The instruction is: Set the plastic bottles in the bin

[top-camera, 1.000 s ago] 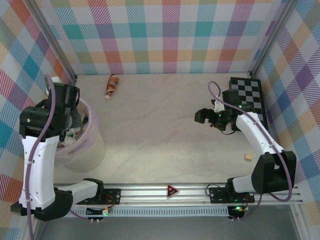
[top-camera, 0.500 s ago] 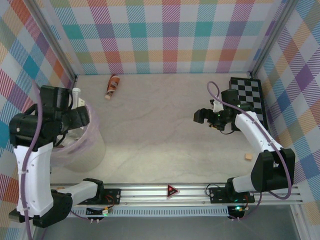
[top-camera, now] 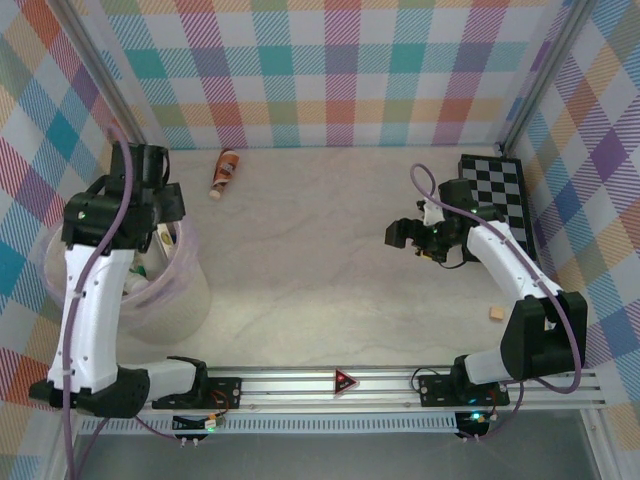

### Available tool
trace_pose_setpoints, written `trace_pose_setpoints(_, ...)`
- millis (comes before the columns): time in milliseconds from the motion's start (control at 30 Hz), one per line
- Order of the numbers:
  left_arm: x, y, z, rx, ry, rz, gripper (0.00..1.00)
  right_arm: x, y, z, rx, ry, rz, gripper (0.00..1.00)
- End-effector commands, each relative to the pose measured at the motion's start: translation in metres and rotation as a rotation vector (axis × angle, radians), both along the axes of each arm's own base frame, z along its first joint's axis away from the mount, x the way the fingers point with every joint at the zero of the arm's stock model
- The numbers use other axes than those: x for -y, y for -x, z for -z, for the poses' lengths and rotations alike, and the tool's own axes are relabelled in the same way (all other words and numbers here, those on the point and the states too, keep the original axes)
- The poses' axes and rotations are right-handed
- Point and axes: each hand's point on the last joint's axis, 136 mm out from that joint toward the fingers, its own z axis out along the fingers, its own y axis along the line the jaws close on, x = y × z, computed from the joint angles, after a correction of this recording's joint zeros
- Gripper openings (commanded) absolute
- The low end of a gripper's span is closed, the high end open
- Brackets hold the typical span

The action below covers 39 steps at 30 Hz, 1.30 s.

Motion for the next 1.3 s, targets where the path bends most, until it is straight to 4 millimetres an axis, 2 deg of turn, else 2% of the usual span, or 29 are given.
trace_pose_setpoints(0, -0.017, -0.012, -0.018, 0.098, -0.048, -0.057, 0.58, -0.008, -0.006, -0.012, 0.027, -0.027, -0.022, 0.97)
trace_pose_setpoints(200, -0.047, -0.025, 0.002, 0.078, -0.014, -0.157, 0.41, -0.01, -0.004, -0.01, 0.022, -0.03, -0.03, 0.97)
trace_pose_setpoints(367, -0.05, -0.041, 0.03, 0.028, 0.032, -0.126, 0.33, -0.012, -0.003, -0.007, 0.017, -0.032, -0.037, 0.97)
trace_pose_setpoints(433, -0.049, -0.041, 0.038, -0.002, 0.031, -0.12, 0.29, -0.012, -0.003, -0.006, 0.017, -0.032, -0.041, 0.97)
trace_pose_setpoints(500, -0.05, -0.034, 0.046, -0.026, 0.029, -0.131, 0.25, -0.013, -0.002, -0.006, 0.015, -0.034, -0.043, 0.97)
trace_pose_setpoints(633, -0.058, -0.008, 0.059, -0.059, 0.021, -0.181, 0.18, -0.013, -0.001, -0.004, 0.017, -0.031, -0.042, 0.97)
trace_pose_setpoints(767, -0.063, 0.01, 0.066, -0.059, 0.062, -0.224, 0.17, -0.014, -0.002, -0.004, 0.011, -0.034, -0.048, 0.97)
trace_pose_setpoints(867, -0.065, 0.013, 0.06, -0.045, 0.077, -0.231, 0.16, -0.014, -0.002, -0.008, 0.02, -0.037, -0.048, 0.97)
trace_pose_setpoints(1000, -0.061, 0.009, 0.026, 0.029, 0.096, -0.206, 0.2, -0.013, 0.0, -0.01, 0.029, -0.031, -0.047, 0.97)
trace_pose_setpoints(1133, -0.05, 0.0, -0.001, 0.075, 0.142, -0.152, 0.41, -0.013, 0.002, -0.009, 0.027, -0.035, -0.041, 0.97)
trace_pose_setpoints(1267, -0.04, -0.011, -0.011, 0.076, 0.14, -0.098, 0.56, -0.013, 0.003, -0.011, 0.032, -0.036, -0.037, 0.97)
